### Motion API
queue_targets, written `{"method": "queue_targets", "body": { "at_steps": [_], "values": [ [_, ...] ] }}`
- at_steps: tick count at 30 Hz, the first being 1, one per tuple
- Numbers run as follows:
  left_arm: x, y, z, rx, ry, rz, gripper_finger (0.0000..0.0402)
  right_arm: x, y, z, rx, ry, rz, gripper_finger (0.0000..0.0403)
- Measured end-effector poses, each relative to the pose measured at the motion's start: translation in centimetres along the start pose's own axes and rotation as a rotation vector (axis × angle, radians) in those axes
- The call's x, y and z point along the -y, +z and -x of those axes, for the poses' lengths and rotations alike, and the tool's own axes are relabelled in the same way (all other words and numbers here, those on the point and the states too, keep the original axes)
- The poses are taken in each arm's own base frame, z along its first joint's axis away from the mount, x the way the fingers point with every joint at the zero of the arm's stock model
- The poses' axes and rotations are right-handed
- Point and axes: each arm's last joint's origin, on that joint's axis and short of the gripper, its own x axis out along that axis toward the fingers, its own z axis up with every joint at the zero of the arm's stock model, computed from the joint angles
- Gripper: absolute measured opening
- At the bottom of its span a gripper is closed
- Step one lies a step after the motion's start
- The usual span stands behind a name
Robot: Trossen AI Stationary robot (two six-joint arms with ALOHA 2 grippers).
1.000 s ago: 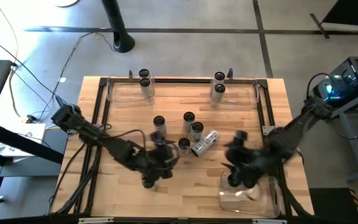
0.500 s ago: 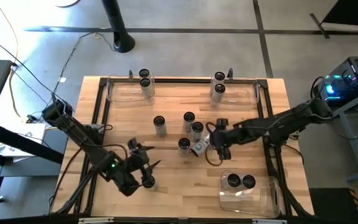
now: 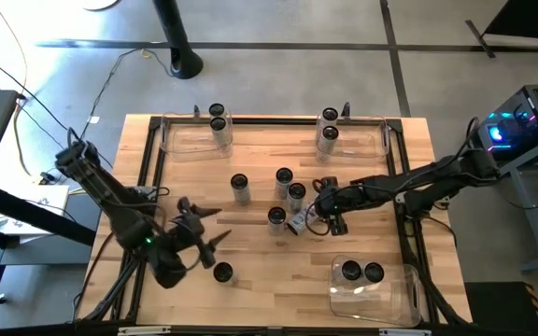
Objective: Sort soda cans
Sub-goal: Move the white-blue soda can to the middle left on the table
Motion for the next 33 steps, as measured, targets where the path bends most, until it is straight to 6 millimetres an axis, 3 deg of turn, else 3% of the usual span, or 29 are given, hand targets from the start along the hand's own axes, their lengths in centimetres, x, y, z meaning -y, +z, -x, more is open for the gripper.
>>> {"method": "queue_targets", "body": {
  "at_steps": [9, 15, 20, 33],
  "values": [
    [-1.2, 1.2, 0.9, 0.051, 0.006, 0.015, 0.0289, -0.6, -1.6, -0.6, -0.077, 0.096, -0.086, 0.0323],
    [-0.7, 0.8, 0.7, 0.045, 0.007, 0.004, 0.0289, -0.9, -1.3, 0.6, -0.186, 0.107, -0.181, 0.0323],
    [-0.7, 0.8, 0.7, 0.045, 0.007, 0.004, 0.0289, -1.2, -0.9, 0.7, -0.17, 0.093, -0.183, 0.0323],
    [-0.7, 0.8, 0.7, 0.044, 0.006, 0.005, 0.0289, -1.6, -0.5, -2.3, -0.192, 0.065, -0.151, 0.0317]
  ]
}}
